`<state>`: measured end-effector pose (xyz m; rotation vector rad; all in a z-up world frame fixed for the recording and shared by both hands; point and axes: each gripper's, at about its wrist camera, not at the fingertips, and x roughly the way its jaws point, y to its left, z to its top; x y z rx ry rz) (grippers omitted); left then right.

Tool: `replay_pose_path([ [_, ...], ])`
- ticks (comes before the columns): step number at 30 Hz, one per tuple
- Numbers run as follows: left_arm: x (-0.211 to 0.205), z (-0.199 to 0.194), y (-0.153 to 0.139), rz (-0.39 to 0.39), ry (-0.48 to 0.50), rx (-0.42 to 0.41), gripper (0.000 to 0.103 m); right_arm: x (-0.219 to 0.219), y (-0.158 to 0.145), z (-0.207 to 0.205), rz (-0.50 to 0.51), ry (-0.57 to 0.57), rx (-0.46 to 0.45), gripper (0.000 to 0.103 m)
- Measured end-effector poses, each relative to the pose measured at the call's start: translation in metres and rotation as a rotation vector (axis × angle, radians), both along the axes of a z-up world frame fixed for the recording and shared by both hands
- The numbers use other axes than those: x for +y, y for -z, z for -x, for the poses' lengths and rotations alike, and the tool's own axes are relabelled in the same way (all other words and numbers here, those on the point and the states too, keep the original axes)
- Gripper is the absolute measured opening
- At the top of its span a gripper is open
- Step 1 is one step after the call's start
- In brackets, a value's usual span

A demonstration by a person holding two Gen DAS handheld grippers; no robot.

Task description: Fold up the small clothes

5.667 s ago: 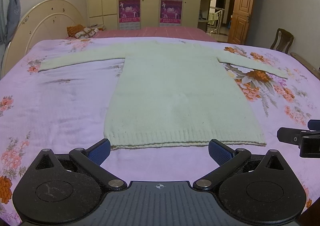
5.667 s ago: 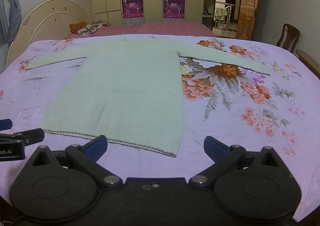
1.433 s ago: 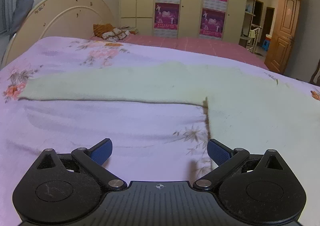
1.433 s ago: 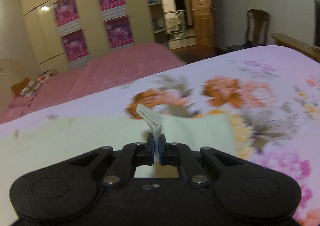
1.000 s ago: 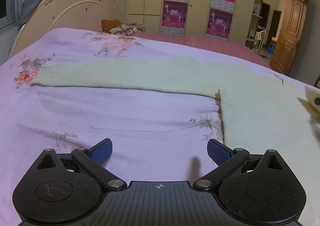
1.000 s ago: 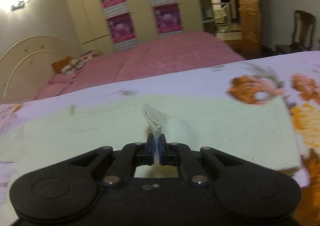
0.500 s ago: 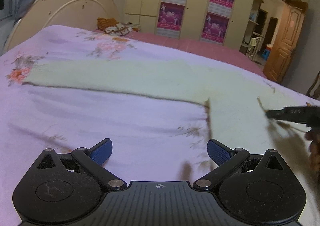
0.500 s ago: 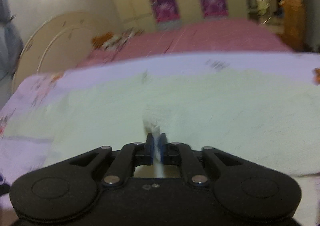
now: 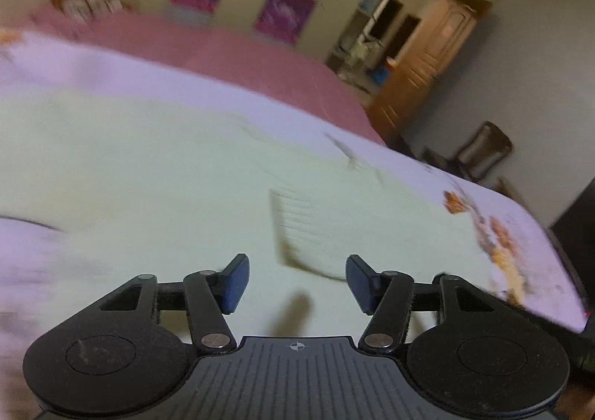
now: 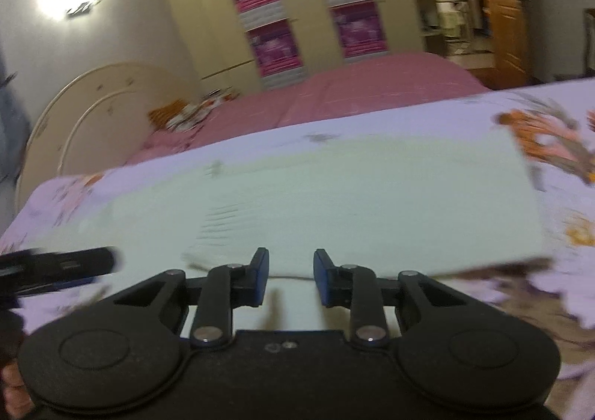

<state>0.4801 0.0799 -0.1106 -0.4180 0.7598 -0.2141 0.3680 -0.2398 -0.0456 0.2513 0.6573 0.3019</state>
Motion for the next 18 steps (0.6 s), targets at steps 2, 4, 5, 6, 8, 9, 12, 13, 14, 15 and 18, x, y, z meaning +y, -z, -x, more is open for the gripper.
replay_pose_path([
  [2,-0.014,-0.015,0.008,-0.004,0.009,0.035,0.058,-0.013,0.002,0.003,-0.004,0.030,0.008,0.026],
  [4,-0.026,-0.025,0.018,-0.017,0.007,0.055,0.054,-0.022,0.006,0.003,-0.009,0.053,0.018,0.026],
  [5,-0.031,-0.029,0.020,-0.040,0.006,0.045,0.045,-0.028,0.006,0.006,-0.015,0.066,0.022,0.026],
  [6,-0.037,-0.032,0.021,-0.061,0.004,0.043,0.023,-0.027,0.008,0.004,-0.019,0.076,0.025,0.026],
  [8,-0.036,-0.037,0.023,-0.035,-0.008,0.052,0.003,-0.025,0.012,-0.001,-0.037,0.091,0.036,0.027],
  [9,-0.033,-0.035,0.024,-0.008,-0.015,0.042,0.003,-0.028,0.014,-0.002,-0.047,0.096,0.043,0.029],
  [12,-0.024,-0.027,0.014,-0.042,-0.019,-0.014,0.003,-0.029,0.016,-0.006,-0.089,0.100,0.053,0.034],
  [13,-0.019,-0.026,0.011,-0.044,-0.026,-0.022,0.003,-0.030,0.017,-0.007,-0.104,0.100,0.054,0.035],
  [14,-0.013,-0.026,0.008,-0.048,-0.036,-0.028,0.003,-0.031,0.017,-0.007,-0.115,0.101,0.056,0.035],
  [15,-0.007,-0.026,0.007,-0.054,-0.044,-0.033,0.003,-0.029,0.017,-0.013,-0.121,0.102,0.060,0.036],
  [18,0.015,-0.026,0.005,-0.053,-0.075,-0.033,0.003,-0.030,0.019,-0.016,-0.152,0.105,0.074,0.038],
])
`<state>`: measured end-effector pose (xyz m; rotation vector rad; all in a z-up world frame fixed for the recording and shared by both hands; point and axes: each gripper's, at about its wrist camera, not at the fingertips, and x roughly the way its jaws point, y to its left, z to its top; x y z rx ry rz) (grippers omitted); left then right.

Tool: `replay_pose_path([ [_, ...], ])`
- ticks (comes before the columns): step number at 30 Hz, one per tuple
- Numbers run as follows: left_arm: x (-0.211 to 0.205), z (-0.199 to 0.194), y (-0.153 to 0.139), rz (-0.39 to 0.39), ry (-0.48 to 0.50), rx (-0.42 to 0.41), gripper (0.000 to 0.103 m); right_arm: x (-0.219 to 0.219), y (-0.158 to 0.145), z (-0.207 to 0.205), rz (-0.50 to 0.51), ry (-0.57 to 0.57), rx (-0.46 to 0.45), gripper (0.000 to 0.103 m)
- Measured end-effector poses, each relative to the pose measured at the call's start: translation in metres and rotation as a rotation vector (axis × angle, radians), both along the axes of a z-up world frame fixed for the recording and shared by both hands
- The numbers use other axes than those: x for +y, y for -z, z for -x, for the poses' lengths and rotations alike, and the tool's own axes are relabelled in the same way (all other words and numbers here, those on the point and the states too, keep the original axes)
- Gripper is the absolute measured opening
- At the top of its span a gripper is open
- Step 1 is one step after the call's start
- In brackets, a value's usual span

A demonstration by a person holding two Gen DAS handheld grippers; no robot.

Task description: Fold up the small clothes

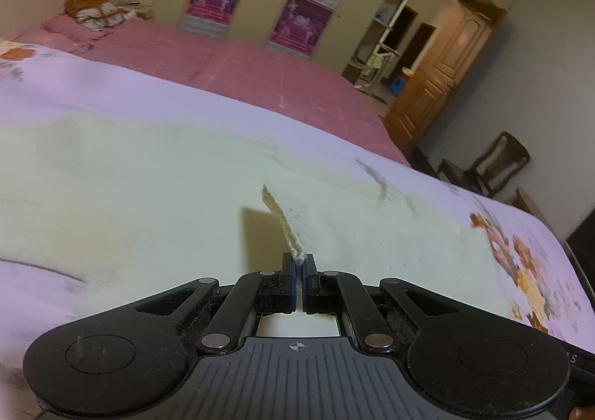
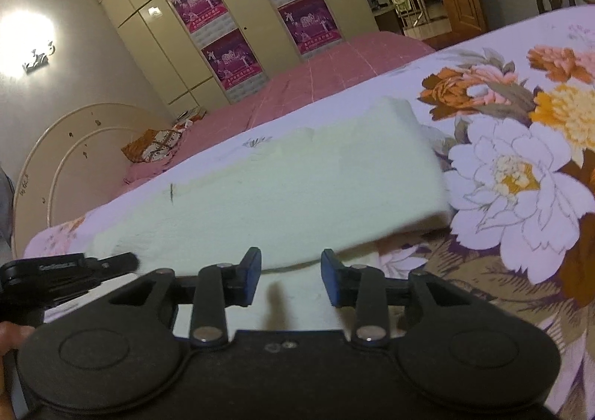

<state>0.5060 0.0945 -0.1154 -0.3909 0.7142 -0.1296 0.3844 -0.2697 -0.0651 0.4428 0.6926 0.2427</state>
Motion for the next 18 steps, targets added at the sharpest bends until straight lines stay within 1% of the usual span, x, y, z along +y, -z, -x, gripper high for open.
replay_pose_path([
  [5,0.025,0.004,0.001,-0.005,-0.040,-0.003,0.003,0.000,0.002,-0.004,-0.040,0.014,0.008,0.050],
  [12,0.047,0.009,0.014,0.000,-0.078,0.011,0.003,-0.012,0.007,-0.007,-0.086,0.074,0.028,0.051],
  [18,0.061,0.013,0.021,0.003,-0.101,0.018,0.003,-0.029,0.015,-0.014,-0.161,0.126,0.056,0.050],
])
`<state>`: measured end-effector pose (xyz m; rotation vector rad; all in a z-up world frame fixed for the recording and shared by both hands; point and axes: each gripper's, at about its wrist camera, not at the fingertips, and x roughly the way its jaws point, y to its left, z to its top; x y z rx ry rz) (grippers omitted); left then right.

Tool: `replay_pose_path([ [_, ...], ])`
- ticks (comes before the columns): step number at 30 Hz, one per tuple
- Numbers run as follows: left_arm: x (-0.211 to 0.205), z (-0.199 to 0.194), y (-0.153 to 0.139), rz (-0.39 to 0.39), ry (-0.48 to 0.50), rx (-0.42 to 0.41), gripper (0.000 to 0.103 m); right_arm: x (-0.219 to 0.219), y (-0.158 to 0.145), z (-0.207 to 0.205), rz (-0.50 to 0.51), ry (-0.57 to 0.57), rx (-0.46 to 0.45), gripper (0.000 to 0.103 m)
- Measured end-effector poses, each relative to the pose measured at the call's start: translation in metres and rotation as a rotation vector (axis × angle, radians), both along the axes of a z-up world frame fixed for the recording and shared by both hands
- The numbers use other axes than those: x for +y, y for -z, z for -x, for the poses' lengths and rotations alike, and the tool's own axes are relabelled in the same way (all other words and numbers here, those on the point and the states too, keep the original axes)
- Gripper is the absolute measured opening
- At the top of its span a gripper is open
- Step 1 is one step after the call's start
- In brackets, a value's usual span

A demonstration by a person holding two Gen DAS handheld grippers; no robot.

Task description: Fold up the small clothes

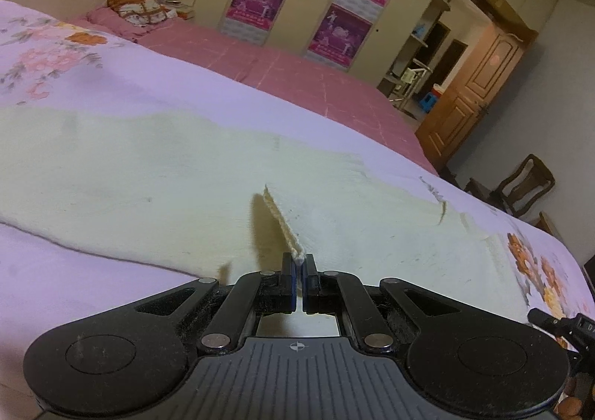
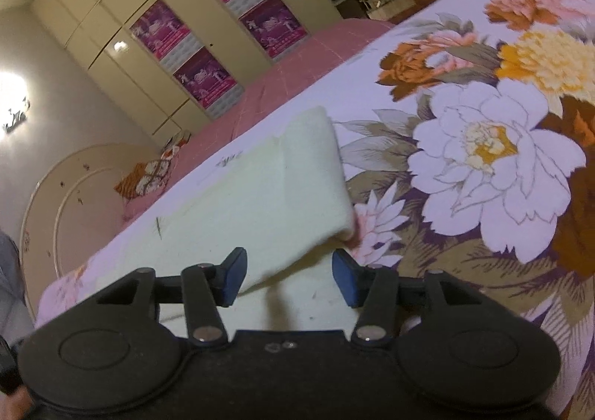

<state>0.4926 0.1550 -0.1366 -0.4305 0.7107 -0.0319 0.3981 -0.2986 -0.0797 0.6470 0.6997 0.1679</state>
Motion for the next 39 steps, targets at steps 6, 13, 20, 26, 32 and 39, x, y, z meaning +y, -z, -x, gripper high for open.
replay_pose_path([
  [6,0.005,0.006,0.006,0.002,-0.005,0.004,0.003,-0.003,0.003,-0.009,-0.031,0.016,0.011,0.050],
  [13,0.006,0.011,0.015,0.005,-0.009,0.011,0.003,-0.001,0.006,-0.021,0.056,0.019,0.040,0.020],
  [20,0.003,0.006,0.018,-0.024,-0.005,0.026,0.003,-0.004,0.007,-0.020,0.099,0.003,0.031,0.006],
  [26,0.006,0.008,0.023,-0.028,0.001,0.026,0.003,0.001,-0.007,-0.009,0.174,-0.012,0.005,0.015],
  [32,0.004,0.007,0.023,-0.036,-0.003,0.028,0.003,0.019,-0.025,-0.013,0.306,-0.072,-0.079,0.015],
  [39,0.005,0.005,0.022,-0.053,0.015,0.026,0.003,0.027,-0.003,-0.030,0.442,-0.117,0.008,0.011],
])
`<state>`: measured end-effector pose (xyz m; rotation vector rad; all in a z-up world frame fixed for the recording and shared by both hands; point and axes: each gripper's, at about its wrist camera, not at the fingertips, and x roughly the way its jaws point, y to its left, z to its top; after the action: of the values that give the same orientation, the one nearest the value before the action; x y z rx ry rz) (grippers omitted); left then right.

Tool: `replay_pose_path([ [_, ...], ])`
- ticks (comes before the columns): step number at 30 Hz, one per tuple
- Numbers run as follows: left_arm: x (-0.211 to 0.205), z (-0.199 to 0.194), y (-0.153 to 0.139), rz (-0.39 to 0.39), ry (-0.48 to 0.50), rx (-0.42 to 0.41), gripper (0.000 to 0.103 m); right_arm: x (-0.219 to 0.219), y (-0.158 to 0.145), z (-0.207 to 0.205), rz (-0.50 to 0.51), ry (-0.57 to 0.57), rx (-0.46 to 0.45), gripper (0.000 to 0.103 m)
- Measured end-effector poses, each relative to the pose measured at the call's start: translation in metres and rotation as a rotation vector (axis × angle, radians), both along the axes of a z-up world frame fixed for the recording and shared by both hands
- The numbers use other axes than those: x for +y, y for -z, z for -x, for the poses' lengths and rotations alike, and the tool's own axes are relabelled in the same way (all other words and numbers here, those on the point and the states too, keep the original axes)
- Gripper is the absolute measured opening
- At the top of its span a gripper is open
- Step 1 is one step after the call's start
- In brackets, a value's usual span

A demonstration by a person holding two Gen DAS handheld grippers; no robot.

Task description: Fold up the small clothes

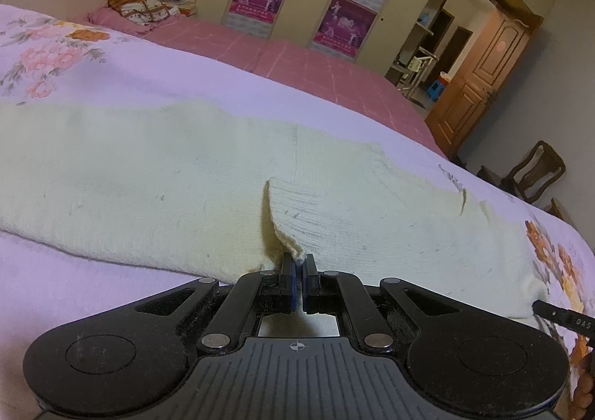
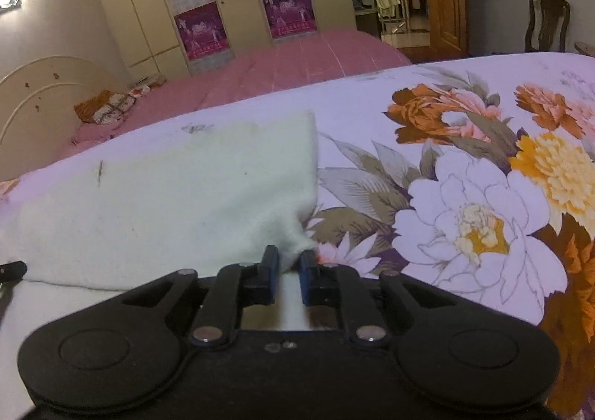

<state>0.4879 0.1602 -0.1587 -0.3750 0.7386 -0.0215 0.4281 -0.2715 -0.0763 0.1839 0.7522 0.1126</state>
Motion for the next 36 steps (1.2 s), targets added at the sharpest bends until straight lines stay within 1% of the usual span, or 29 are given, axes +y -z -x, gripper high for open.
replay_pose_path([
  [4,0.000,0.000,-0.001,0.000,0.018,-0.001,0.003,0.003,0.002,0.002,0.023,-0.010,-0.004,0.011],
  [5,0.003,0.001,-0.002,0.007,0.021,-0.001,0.004,0.003,0.001,0.002,0.026,-0.012,-0.004,0.011],
  [6,0.005,0.003,-0.003,0.011,0.016,0.000,0.007,0.004,0.001,0.003,0.028,-0.014,-0.003,0.011],
  [7,0.007,0.007,-0.007,-0.005,-0.005,-0.006,0.007,0.004,-0.001,0.003,0.026,-0.014,-0.002,0.012],
  [8,0.007,0.011,-0.012,-0.038,-0.019,-0.024,0.009,0.003,-0.004,0.004,0.023,-0.012,-0.009,0.015],
  [10,-0.004,0.015,-0.024,-0.169,-0.039,-0.073,0.045,0.003,-0.009,0.005,0.015,-0.015,-0.043,0.015],
  [11,-0.013,0.014,-0.029,-0.206,-0.029,-0.103,0.073,0.005,-0.010,0.004,0.013,-0.016,-0.056,0.016],
  [13,-0.034,0.009,-0.034,-0.225,0.038,-0.154,0.075,0.010,-0.010,-0.003,-0.005,-0.015,-0.070,0.019],
  [14,-0.051,0.003,-0.036,-0.233,0.087,-0.170,0.075,0.016,-0.010,-0.008,-0.017,-0.018,-0.072,0.021],
  [16,-0.076,-0.008,-0.035,-0.233,0.150,-0.191,0.075,0.034,-0.010,-0.018,-0.029,-0.036,-0.082,0.024],
  [18,-0.093,-0.019,-0.031,-0.231,0.174,-0.184,0.075,0.057,-0.013,-0.026,-0.014,-0.082,-0.117,0.023],
  [19,-0.096,-0.025,-0.028,-0.231,0.177,-0.172,0.075,0.066,-0.017,-0.029,0.000,-0.087,-0.128,0.022],
  [22,-0.090,-0.029,-0.018,-0.233,0.176,-0.135,0.075,0.077,-0.028,-0.032,0.070,-0.060,-0.135,0.022],
  [25,-0.073,-0.025,-0.006,-0.236,0.162,-0.106,0.075,0.055,-0.023,-0.019,0.059,-0.045,-0.126,0.021],
  [26,-0.066,-0.022,-0.004,-0.235,0.166,-0.112,0.075,0.043,-0.012,-0.015,0.080,-0.038,-0.085,0.019],
  [27,-0.063,-0.020,-0.004,-0.232,0.171,-0.117,0.075,0.029,-0.001,-0.011,0.119,-0.004,-0.043,0.016],
  [28,-0.059,-0.018,-0.004,-0.235,0.173,-0.121,0.075,0.012,0.005,-0.003,0.070,-0.001,-0.052,0.012],
  [29,-0.057,-0.018,-0.003,-0.234,0.178,-0.124,0.075,-0.003,0.006,0.004,0.003,0.013,-0.055,0.012],
  [30,-0.058,-0.020,-0.003,-0.232,0.180,-0.125,0.075,-0.004,0.002,0.007,0.001,0.023,-0.057,0.012],
  [31,-0.059,-0.019,-0.003,-0.235,0.180,-0.126,0.075,0.003,-0.004,0.010,0.027,0.026,-0.082,0.012],
  [32,-0.060,-0.019,-0.002,-0.243,0.179,-0.127,0.075,0.012,-0.012,0.014,0.047,0.013,-0.126,0.013],
  [33,-0.062,-0.019,-0.002,-0.250,0.179,-0.127,0.075,0.020,-0.021,0.016,0.054,0.002,-0.170,0.019],
  [34,-0.063,-0.019,-0.002,-0.252,0.179,-0.126,0.075,0.026,-0.028,0.017,0.049,-0.001,-0.201,0.021],
  [36,-0.060,-0.018,-0.001,-0.244,0.179,-0.127,0.075,0.026,-0.038,0.017,0.025,0.022,-0.223,0.021],
])
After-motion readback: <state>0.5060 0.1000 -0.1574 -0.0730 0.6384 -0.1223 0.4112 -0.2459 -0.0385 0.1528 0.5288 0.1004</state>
